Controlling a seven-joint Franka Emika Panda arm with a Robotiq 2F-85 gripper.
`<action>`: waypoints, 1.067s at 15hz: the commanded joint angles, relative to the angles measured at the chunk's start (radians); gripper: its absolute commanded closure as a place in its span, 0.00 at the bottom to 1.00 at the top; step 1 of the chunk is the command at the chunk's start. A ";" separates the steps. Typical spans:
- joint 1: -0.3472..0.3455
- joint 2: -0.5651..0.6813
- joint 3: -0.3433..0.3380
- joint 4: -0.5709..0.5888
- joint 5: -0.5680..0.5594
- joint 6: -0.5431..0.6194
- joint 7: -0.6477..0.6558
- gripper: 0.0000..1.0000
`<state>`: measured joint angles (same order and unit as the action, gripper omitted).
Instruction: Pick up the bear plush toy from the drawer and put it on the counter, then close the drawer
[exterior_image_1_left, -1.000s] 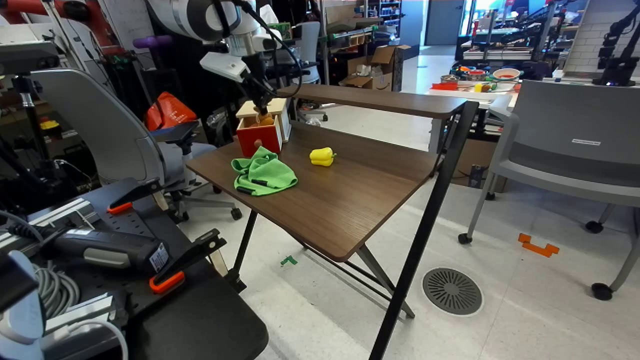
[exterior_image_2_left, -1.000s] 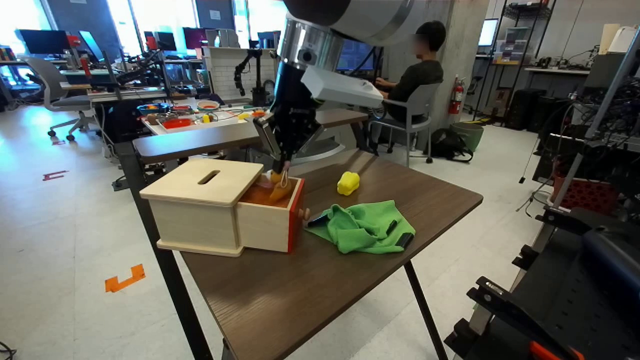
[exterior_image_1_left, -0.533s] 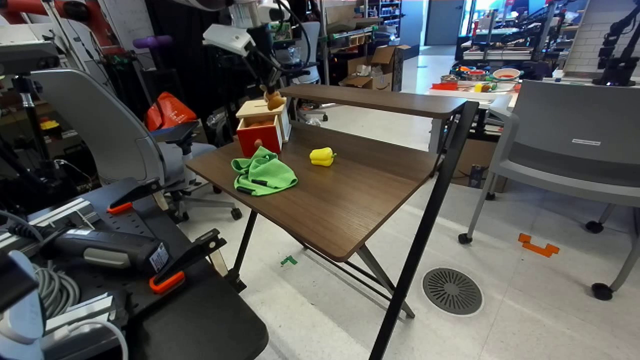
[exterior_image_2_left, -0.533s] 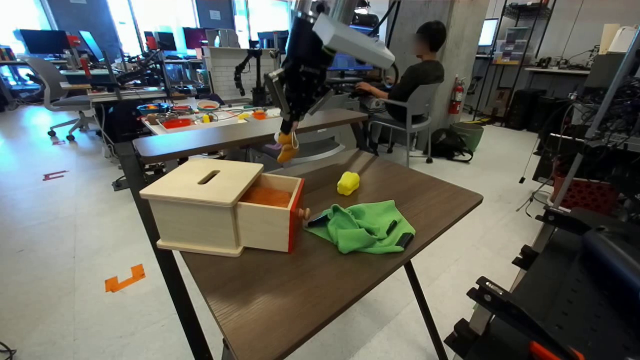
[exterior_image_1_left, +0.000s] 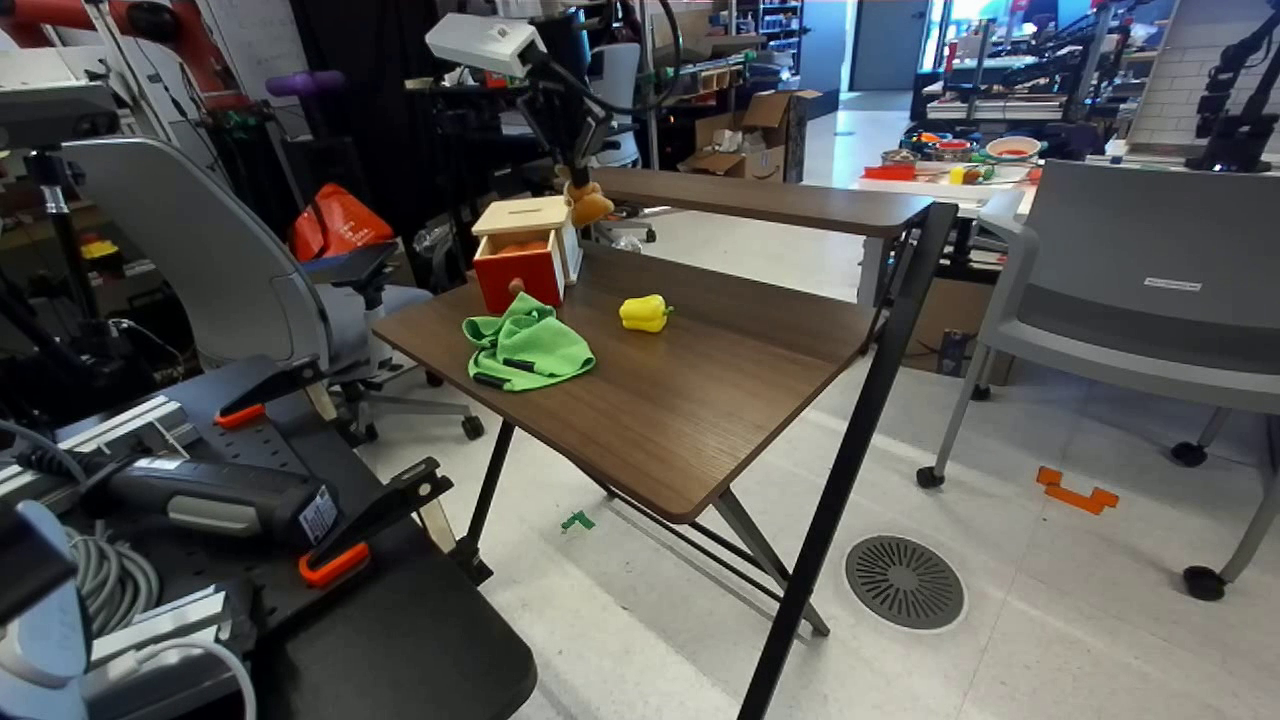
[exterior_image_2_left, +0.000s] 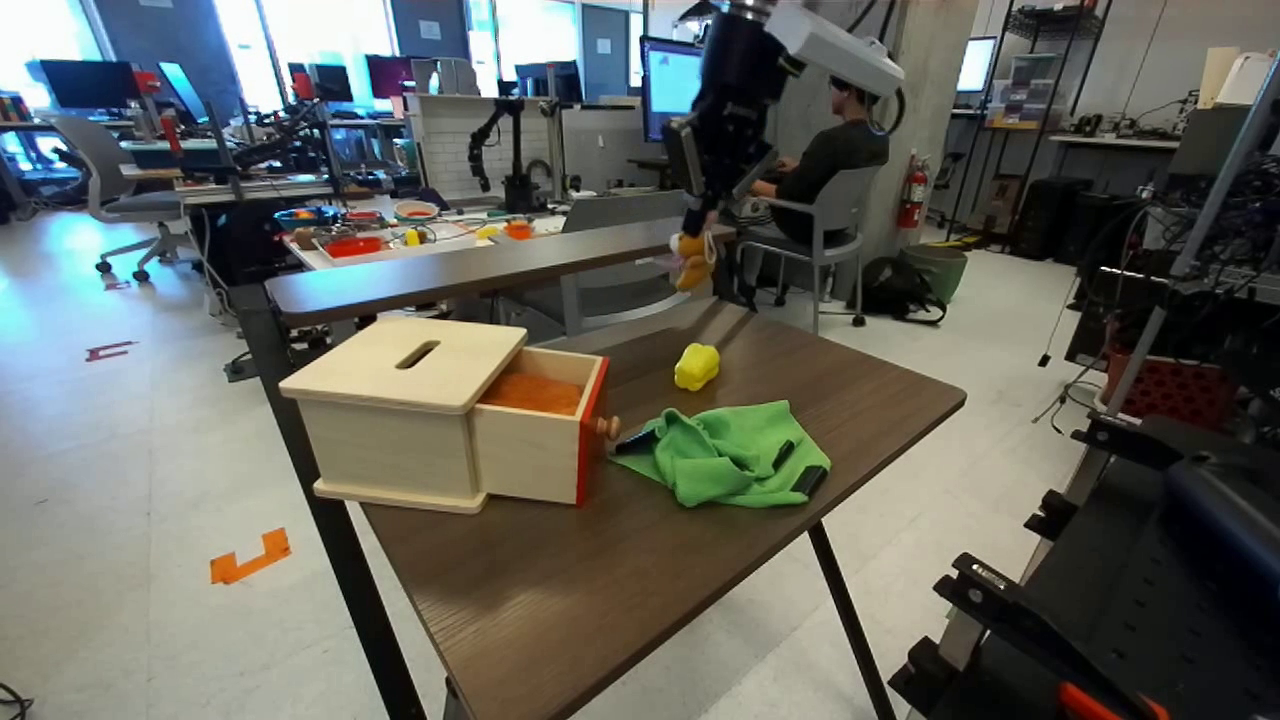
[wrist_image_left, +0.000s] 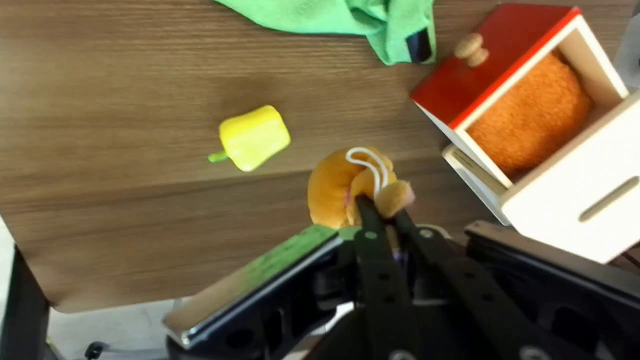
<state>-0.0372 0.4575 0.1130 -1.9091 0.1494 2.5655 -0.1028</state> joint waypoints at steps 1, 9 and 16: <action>-0.021 0.007 -0.055 -0.068 -0.024 0.018 -0.013 0.98; -0.014 0.124 -0.193 -0.102 -0.124 0.089 0.068 0.98; -0.021 0.152 -0.180 -0.095 -0.155 0.077 0.060 0.64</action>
<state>-0.0587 0.6188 -0.0748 -2.0109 0.0160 2.6504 -0.0391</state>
